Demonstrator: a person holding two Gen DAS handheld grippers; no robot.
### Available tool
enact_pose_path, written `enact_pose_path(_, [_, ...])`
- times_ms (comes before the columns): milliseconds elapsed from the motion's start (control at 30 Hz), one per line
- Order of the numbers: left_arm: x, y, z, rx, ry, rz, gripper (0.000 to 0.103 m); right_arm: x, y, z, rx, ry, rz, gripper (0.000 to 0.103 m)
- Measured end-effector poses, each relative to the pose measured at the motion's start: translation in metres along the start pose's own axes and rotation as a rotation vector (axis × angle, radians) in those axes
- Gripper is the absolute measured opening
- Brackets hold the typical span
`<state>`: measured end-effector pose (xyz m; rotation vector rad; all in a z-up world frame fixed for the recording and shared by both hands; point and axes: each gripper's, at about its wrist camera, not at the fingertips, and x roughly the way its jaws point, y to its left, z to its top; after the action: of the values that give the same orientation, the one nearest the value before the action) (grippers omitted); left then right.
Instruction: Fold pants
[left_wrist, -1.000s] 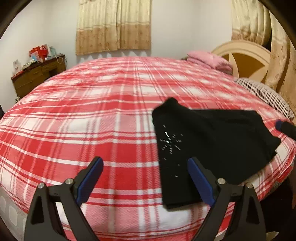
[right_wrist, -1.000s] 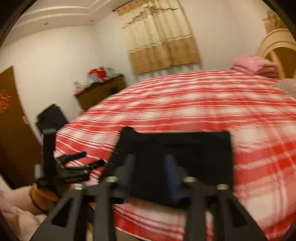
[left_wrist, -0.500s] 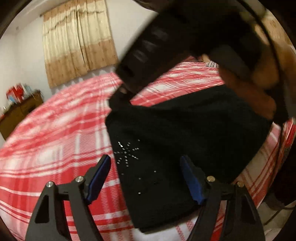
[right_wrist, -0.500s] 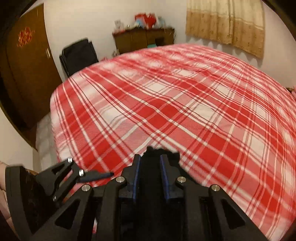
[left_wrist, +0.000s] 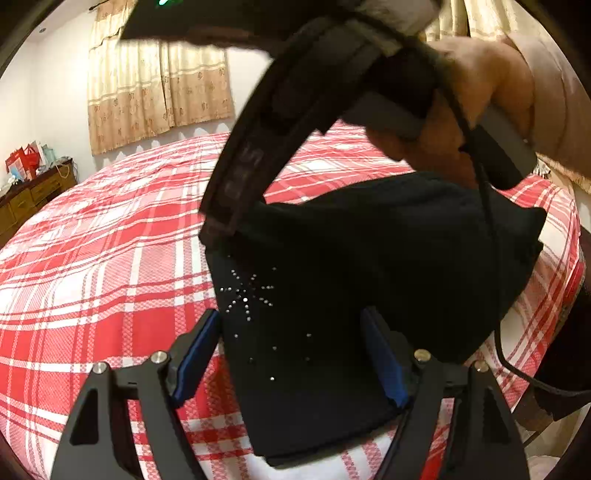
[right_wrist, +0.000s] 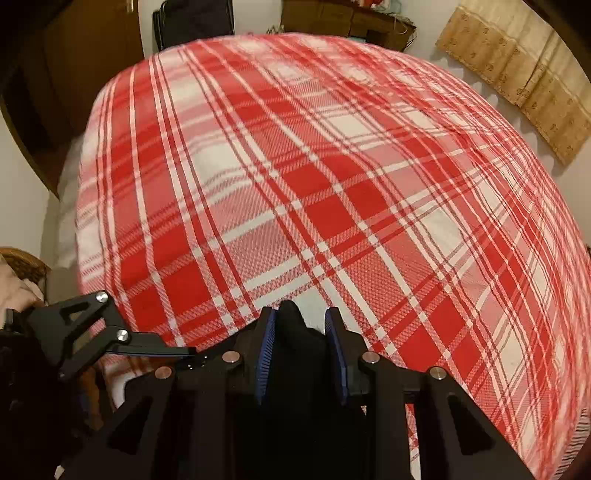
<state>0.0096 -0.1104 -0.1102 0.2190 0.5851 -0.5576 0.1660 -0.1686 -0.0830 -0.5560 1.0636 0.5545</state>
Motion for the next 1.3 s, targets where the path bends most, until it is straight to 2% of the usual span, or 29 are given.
enact_pose_path(100, [0.0, -0.003, 0.0, 0.007, 0.004, 0.0, 0.08, 0.007, 0.0, 0.007, 0.012, 0.069, 0.003, 0.029])
enact_pose_path(233, [0.001, -0.008, 0.001, 0.003, 0.009, 0.002, 0.079, 0.014, 0.007, 0.016, -0.027, 0.15, -0.046, 0.029])
enact_pose_path(400, [0.002, -0.01, -0.002, -0.021, 0.02, 0.001, 0.079, 0.029, 0.01, 0.024, -0.02, 0.175, -0.086, 0.028])
enact_pose_path(467, [0.001, -0.01, -0.003, -0.041, 0.028, -0.006, 0.079, 0.026, 0.006, 0.022, 0.026, 0.16, -0.089, 0.028])
enact_pose_path(600, [-0.005, -0.016, -0.007, -0.036, 0.025, 0.003, 0.078, 0.014, -0.017, 0.006, 0.213, 0.053, -0.044, 0.028])
enact_pose_path(667, [-0.008, -0.016, -0.009, -0.042, 0.027, -0.001, 0.078, 0.009, -0.034, -0.008, 0.347, -0.01, -0.012, 0.028])
enact_pose_path(733, [-0.009, -0.019, -0.01, -0.04, 0.027, 0.003, 0.078, 0.007, -0.038, -0.015, 0.407, -0.049, -0.005, 0.028])
enact_pose_path(900, [-0.014, -0.027, -0.013, -0.028, 0.024, 0.021, 0.077, 0.012, -0.031, -0.01, 0.471, -0.117, -0.126, 0.028])
enact_pose_path(967, [-0.016, -0.028, -0.013, -0.03, 0.023, 0.016, 0.078, 0.013, -0.038, -0.008, 0.472, -0.125, -0.102, 0.029])
enact_pose_path(1033, [-0.014, -0.023, -0.012, -0.038, 0.026, 0.007, 0.078, 0.003, -0.045, -0.014, 0.49, -0.182, -0.037, 0.029])
enact_pose_path(1133, [-0.015, -0.019, -0.011, -0.044, 0.025, 0.007, 0.078, -0.035, -0.056, -0.033, 0.579, -0.349, 0.03, 0.03])
enact_pose_path(1200, [-0.012, -0.014, -0.011, -0.044, 0.023, 0.006, 0.078, -0.061, -0.055, -0.048, 0.595, -0.436, 0.016, 0.031])
enact_pose_path(1300, [-0.013, -0.013, -0.01, -0.045, 0.023, 0.005, 0.078, -0.072, -0.039, -0.054, 0.521, -0.422, -0.023, 0.031])
